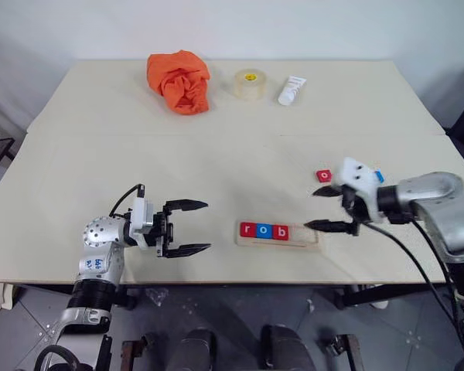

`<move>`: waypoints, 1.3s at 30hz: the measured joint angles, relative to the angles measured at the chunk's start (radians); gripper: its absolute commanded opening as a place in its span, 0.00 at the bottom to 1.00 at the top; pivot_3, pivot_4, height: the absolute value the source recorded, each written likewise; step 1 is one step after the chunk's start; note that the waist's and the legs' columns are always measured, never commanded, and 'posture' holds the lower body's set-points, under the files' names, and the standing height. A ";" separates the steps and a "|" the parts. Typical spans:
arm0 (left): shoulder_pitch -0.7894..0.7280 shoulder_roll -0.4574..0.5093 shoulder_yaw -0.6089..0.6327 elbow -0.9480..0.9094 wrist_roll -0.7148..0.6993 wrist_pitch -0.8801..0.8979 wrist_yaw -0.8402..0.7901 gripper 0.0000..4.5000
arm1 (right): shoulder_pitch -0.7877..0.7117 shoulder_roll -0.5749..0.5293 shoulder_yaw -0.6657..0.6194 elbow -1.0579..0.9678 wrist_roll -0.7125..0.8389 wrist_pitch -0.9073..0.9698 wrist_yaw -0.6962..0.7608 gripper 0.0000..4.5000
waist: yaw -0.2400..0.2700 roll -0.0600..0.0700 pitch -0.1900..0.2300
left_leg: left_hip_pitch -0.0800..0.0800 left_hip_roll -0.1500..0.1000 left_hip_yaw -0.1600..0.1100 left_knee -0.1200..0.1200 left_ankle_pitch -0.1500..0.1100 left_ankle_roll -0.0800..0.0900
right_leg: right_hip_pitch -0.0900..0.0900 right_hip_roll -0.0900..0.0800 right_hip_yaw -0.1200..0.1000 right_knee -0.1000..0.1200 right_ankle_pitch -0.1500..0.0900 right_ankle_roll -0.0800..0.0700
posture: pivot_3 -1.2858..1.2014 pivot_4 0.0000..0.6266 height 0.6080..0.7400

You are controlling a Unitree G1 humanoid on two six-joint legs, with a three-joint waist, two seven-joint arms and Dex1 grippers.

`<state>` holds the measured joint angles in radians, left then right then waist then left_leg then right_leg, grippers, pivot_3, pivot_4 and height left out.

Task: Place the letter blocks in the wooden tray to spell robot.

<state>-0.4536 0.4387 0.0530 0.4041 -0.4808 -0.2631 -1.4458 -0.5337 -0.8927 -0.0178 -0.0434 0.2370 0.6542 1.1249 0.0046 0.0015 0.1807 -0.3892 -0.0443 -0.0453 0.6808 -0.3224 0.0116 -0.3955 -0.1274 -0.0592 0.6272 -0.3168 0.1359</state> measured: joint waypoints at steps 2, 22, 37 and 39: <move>-0.011 -0.001 0.000 0.015 0.001 0.000 -0.010 1.00 | 0.017 0.005 -0.073 0.059 0.017 -0.037 -0.033 0.99 | -0.001 0.000 0.000 | 0.000 0.000 0.000 0.000 0.000 0.000 | 0.000 0.000 0.000 0.000 0.000 0.001 | 0.52 0.24 1.00; -0.094 -0.006 -0.004 0.133 0.013 -0.001 -0.054 1.00 | 0.367 0.019 -0.430 0.112 0.129 -0.176 -0.160 0.99 | 0.011 0.000 0.000 | 0.002 -0.001 0.003 0.000 0.001 0.003 | 0.003 -0.001 0.001 0.000 0.002 0.003 | 0.52 0.24 1.00; -0.108 0.000 -0.003 0.148 0.013 -0.001 -0.054 1.00 | 0.354 0.019 -0.426 0.083 0.152 -0.147 -0.220 0.99 | 0.018 0.000 0.000 | 0.002 -0.002 0.003 0.000 0.002 0.003 | 0.003 -0.002 0.001 -0.001 0.002 0.004 | 0.52 0.24 1.00; -0.099 0.001 -0.003 0.135 0.013 0.000 -0.054 1.00 | 0.340 0.019 -0.420 0.081 0.153 -0.139 -0.230 0.99 | 0.017 0.000 0.000 | 0.002 -0.002 0.003 0.000 0.002 0.003 | 0.003 -0.002 0.002 -0.001 0.002 0.004 | 0.52 0.24 1.00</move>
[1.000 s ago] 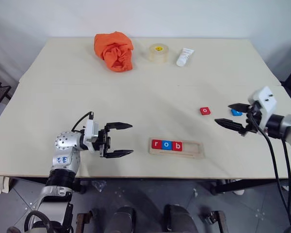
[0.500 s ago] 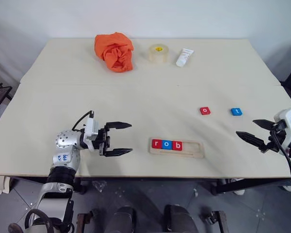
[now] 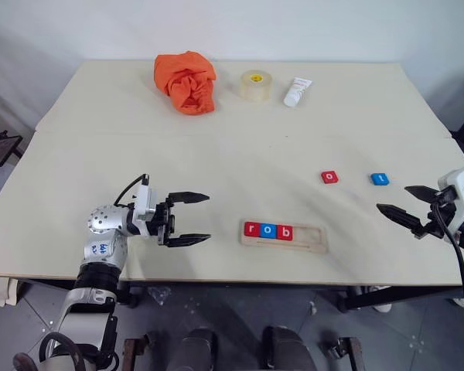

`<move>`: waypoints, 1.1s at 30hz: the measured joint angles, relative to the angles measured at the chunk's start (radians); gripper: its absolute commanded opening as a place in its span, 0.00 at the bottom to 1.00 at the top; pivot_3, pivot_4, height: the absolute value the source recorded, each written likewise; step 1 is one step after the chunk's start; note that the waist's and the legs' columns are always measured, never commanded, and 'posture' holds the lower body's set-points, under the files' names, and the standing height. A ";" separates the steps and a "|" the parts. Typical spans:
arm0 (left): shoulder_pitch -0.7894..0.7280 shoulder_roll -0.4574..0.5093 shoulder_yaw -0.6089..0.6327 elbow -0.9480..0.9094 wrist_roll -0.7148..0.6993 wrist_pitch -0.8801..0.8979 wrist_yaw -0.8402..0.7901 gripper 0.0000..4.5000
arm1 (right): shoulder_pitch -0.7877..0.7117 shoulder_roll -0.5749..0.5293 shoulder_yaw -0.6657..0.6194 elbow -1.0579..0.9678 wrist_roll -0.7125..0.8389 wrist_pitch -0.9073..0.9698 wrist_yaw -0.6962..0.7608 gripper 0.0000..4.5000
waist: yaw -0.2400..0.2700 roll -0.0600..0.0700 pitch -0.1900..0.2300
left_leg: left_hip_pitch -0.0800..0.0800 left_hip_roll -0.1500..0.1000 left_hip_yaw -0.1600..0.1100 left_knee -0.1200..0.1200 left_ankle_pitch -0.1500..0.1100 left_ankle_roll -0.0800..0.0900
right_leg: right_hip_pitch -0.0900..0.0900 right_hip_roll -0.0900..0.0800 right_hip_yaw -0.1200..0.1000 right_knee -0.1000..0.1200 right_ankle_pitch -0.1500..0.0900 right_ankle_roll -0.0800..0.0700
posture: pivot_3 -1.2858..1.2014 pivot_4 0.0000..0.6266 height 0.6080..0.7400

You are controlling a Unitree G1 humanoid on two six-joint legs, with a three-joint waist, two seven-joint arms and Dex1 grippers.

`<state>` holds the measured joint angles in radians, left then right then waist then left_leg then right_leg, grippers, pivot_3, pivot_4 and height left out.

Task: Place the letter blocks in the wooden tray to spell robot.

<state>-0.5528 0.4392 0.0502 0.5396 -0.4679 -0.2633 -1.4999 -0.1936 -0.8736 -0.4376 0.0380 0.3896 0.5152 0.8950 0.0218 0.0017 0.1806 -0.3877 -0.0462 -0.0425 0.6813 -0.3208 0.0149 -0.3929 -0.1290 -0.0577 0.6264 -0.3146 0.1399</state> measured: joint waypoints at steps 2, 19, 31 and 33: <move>0.013 0.003 0.002 -0.014 0.000 0.000 0.000 1.00 | -0.031 0.006 0.012 0.000 -0.001 0.023 -0.026 0.99 | -0.003 0.000 0.000 | 0.000 0.000 0.000 0.000 0.000 0.000 | 0.000 0.000 0.001 0.000 0.000 0.000 | 0.52 0.24 1.00; 0.095 0.005 0.013 -0.117 -0.001 0.018 0.029 1.00 | -0.523 0.315 0.324 0.455 -0.206 -0.027 -0.360 0.99 | -0.025 0.000 0.000 | 0.000 -0.001 -0.001 -0.001 0.001 0.000 | -0.001 0.000 0.001 0.001 0.000 0.000 | 0.52 0.24 1.00; 0.157 0.007 0.020 -0.183 -0.003 0.025 0.072 1.00 | -0.583 0.390 0.344 0.597 -0.242 -0.104 -0.409 0.80 | -0.030 0.001 0.000 | 0.000 0.000 0.000 -0.001 0.001 0.000 | -0.001 0.000 0.002 0.002 0.000 0.000 | 0.52 0.24 1.00; 0.164 0.007 0.020 -0.190 -0.003 0.025 0.076 1.00 | -0.581 0.398 0.344 0.591 -0.242 -0.102 -0.413 0.66 | -0.029 0.001 0.000 | 0.000 -0.001 0.000 -0.001 0.001 0.000 | -0.001 0.000 0.002 0.002 0.000 0.000 | 0.52 0.24 1.00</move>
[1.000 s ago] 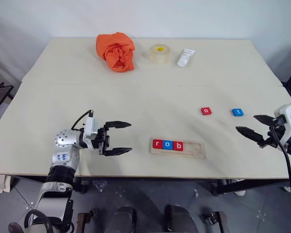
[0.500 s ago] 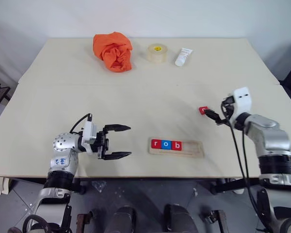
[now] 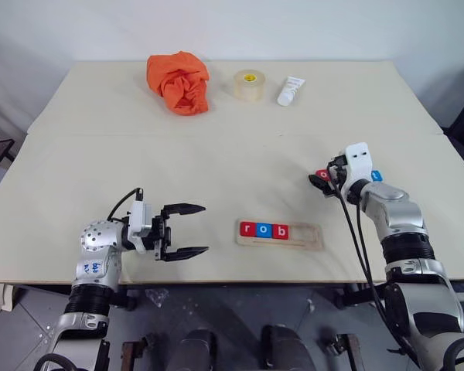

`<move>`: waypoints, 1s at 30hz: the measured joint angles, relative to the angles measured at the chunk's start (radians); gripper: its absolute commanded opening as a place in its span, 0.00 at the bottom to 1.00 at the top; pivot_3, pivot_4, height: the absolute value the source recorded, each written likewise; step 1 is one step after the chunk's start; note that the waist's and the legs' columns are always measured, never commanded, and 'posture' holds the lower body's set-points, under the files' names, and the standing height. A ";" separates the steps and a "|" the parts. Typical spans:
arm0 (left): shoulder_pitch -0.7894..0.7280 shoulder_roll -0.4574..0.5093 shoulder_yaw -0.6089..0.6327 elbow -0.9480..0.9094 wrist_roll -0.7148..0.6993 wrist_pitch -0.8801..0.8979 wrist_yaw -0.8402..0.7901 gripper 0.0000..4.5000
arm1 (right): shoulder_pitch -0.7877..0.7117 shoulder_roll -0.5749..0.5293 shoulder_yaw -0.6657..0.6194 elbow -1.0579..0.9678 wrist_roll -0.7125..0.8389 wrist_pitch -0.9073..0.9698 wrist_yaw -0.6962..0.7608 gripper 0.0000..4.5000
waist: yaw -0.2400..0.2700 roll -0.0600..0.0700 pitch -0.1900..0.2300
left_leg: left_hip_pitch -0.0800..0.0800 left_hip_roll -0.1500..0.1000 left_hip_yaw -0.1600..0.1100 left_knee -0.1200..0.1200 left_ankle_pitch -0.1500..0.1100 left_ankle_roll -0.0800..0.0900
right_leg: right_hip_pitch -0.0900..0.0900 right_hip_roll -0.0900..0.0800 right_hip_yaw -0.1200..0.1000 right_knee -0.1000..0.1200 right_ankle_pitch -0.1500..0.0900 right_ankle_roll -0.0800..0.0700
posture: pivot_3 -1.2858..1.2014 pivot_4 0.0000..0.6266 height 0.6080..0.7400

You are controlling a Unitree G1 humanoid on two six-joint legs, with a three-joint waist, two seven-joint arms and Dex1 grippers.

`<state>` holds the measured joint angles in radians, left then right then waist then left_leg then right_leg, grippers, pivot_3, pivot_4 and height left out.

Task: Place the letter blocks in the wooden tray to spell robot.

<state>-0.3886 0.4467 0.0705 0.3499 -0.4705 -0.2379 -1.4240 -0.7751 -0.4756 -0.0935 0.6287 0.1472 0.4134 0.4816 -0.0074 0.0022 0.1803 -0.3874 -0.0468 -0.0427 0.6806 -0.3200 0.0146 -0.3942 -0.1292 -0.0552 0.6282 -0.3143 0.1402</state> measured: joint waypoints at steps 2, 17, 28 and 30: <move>0.002 0.000 0.000 -0.004 0.000 0.001 0.004 1.00 | 0.014 0.004 0.000 -0.027 0.000 0.009 -0.011 0.51 | 0.004 0.000 0.000 | 0.000 0.000 0.000 0.000 0.000 0.000 | 0.000 0.000 0.000 0.000 0.000 0.000 | 0.52 0.24 1.00; -0.014 0.001 -0.011 0.004 -0.004 0.018 -0.042 1.00 | 0.409 0.013 -0.151 -0.841 0.091 0.419 -0.184 0.33 | 0.007 0.000 0.000 | -0.001 0.000 -0.001 -0.002 0.000 0.000 | -0.001 0.000 0.004 -0.001 0.000 0.000 | 0.52 0.24 1.00; -0.056 0.013 -0.011 0.050 -0.013 0.041 -0.076 1.00 | 0.644 0.178 -0.206 -1.296 0.119 0.748 -0.360 0.33 | 0.006 0.000 0.000 | 0.000 -0.001 -0.001 -0.003 0.000 0.001 | -0.002 0.000 0.007 0.000 0.000 0.000 | 0.52 0.24 1.00; -0.061 0.013 -0.012 0.058 -0.013 0.041 -0.076 1.00 | 0.652 0.188 -0.206 -1.312 0.119 0.763 -0.372 0.33 | 0.006 0.000 0.000 | 0.000 -0.001 -0.001 -0.003 0.000 0.001 | -0.002 0.000 0.007 0.000 0.000 0.000 | 0.52 0.24 1.00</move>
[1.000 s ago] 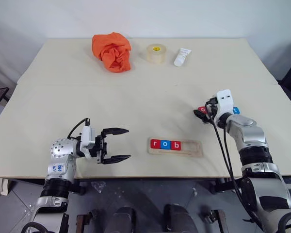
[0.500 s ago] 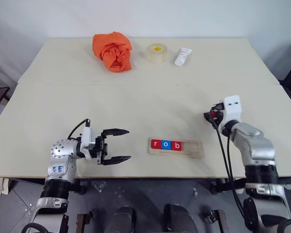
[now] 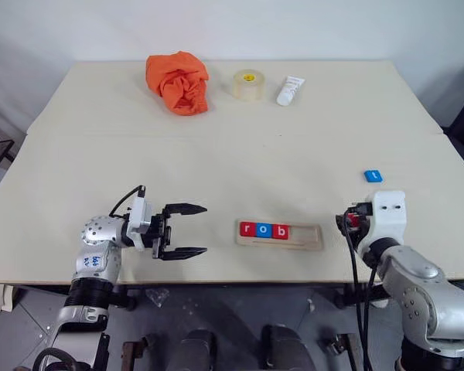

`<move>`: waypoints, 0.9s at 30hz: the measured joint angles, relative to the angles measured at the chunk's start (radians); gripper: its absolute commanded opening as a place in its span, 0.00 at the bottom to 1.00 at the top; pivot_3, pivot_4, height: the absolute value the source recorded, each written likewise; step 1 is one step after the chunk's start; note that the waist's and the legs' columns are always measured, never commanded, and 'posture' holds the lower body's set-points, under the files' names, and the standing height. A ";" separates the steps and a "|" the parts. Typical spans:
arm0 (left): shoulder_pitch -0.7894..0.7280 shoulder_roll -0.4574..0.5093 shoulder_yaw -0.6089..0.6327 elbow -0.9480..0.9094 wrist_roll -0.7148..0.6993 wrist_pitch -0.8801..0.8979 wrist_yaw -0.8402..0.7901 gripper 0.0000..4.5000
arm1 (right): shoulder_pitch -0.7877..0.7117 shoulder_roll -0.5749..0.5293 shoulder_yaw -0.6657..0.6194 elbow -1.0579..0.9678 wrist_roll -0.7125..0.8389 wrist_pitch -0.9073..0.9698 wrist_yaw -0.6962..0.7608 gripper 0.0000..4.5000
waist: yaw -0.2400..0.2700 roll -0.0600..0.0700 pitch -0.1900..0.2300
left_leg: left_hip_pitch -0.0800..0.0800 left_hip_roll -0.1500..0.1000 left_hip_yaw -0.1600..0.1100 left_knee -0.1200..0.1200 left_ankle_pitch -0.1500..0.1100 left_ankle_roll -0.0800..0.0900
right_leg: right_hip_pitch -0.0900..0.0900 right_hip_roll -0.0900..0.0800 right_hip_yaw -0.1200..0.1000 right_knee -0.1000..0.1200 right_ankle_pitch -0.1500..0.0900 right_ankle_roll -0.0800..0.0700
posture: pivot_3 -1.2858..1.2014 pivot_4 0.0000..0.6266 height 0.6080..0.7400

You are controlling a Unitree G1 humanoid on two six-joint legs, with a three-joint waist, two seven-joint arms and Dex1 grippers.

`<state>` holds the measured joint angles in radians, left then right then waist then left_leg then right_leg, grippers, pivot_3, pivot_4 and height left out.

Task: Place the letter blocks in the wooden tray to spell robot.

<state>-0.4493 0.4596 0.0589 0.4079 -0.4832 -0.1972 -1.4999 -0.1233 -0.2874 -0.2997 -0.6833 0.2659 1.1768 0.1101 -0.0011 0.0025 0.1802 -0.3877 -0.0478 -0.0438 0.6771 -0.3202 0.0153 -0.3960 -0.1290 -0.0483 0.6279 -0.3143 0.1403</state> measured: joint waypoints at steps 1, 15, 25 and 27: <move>-0.003 0.000 0.000 0.002 0.000 0.000 0.000 1.00 | 0.006 0.003 0.000 -0.005 0.000 0.005 -0.005 0.33 | 0.000 0.000 0.000 | 0.000 0.000 0.000 0.000 0.000 0.000 | 0.000 0.000 0.000 0.000 0.000 0.000 | 0.52 0.24 1.00; -0.018 -0.001 -0.001 0.008 0.001 -0.002 0.000 1.00 | -0.023 -0.253 0.000 0.025 0.071 -0.019 0.204 0.99 | 0.000 0.000 0.000 | 0.000 -0.001 0.001 -0.001 0.000 0.002 | 0.000 0.000 -0.001 0.000 0.000 0.000 | 0.52 0.24 1.00; -0.016 -0.012 -0.001 0.005 0.002 -0.013 0.001 1.00 | -0.014 -0.673 0.087 0.277 0.126 -0.251 0.657 0.99 | 0.002 -0.001 0.000 | 0.000 -0.002 0.002 0.000 0.000 0.003 | 0.002 -0.001 -0.003 -0.003 0.000 0.001 | 0.52 0.24 1.00; -0.013 -0.014 -0.001 0.004 0.003 -0.016 0.001 1.00 | -0.019 -0.708 0.127 0.331 0.117 -0.317 0.727 0.99 | 0.002 -0.001 0.000 | 0.000 -0.001 0.002 0.000 0.000 0.003 | 0.002 -0.001 -0.004 -0.004 0.000 0.001 | 0.52 0.24 1.00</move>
<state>-0.4619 0.4456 0.0577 0.4115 -0.4805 -0.2134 -1.4988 -0.1419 -0.9951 -0.1731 -0.3527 0.3826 0.8595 0.8373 0.0010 0.0018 0.1806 -0.3877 -0.0492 -0.0421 0.6774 -0.3199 0.0187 -0.3936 -0.1296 -0.0521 0.6242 -0.3138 0.1413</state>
